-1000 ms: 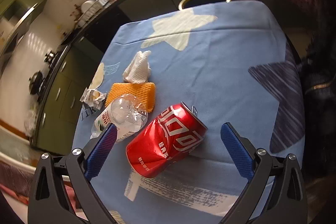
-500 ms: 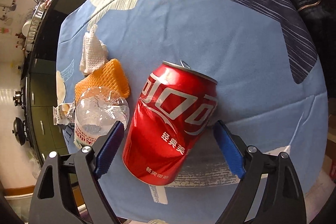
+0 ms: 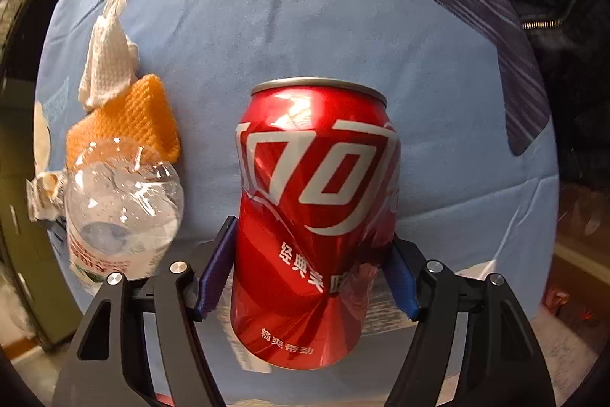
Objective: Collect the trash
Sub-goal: 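Carry the red can over the bin and open the left tool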
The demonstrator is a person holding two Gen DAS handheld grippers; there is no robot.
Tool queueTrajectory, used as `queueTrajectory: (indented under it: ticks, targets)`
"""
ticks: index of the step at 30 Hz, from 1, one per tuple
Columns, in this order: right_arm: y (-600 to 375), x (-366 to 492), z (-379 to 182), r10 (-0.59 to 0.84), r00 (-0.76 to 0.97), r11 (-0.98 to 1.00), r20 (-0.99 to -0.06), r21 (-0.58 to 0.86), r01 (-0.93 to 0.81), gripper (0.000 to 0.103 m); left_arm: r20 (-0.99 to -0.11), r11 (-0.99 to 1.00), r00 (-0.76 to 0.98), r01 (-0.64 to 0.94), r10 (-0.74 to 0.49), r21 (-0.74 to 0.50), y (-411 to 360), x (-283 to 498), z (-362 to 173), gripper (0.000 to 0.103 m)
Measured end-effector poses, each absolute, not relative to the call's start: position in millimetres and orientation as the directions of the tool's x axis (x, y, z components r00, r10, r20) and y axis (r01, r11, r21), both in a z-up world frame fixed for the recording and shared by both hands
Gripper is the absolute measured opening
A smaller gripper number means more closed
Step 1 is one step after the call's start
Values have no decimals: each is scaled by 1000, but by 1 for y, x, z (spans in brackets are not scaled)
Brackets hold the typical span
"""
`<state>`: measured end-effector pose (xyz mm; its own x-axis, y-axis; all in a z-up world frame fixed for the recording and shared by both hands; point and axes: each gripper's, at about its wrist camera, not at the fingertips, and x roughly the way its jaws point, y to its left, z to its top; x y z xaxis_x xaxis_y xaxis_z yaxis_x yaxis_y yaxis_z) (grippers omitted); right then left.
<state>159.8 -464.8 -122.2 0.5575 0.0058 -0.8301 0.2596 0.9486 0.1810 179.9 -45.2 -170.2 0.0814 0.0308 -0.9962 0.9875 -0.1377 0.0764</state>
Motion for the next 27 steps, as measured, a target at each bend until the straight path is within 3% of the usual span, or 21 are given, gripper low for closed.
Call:
queueTrajectory:
  ticks: [5, 14, 27]
  targets:
    - [-462, 160, -126, 31, 562, 950, -827, 200, 240, 57, -999, 116, -42, 992, 7, -41, -42, 186, -173, 68]
    - [-453, 158, -133, 90, 565, 953, -820, 236, 190, 58, -985, 489, 35, 871, -167, -52, -20, 184, -163, 68]
    - [-462, 147, -132, 110, 581, 947, -806, 262, 184, 58, -951, 628, 170, 778, -259, -32, -26, 170, -129, 64]
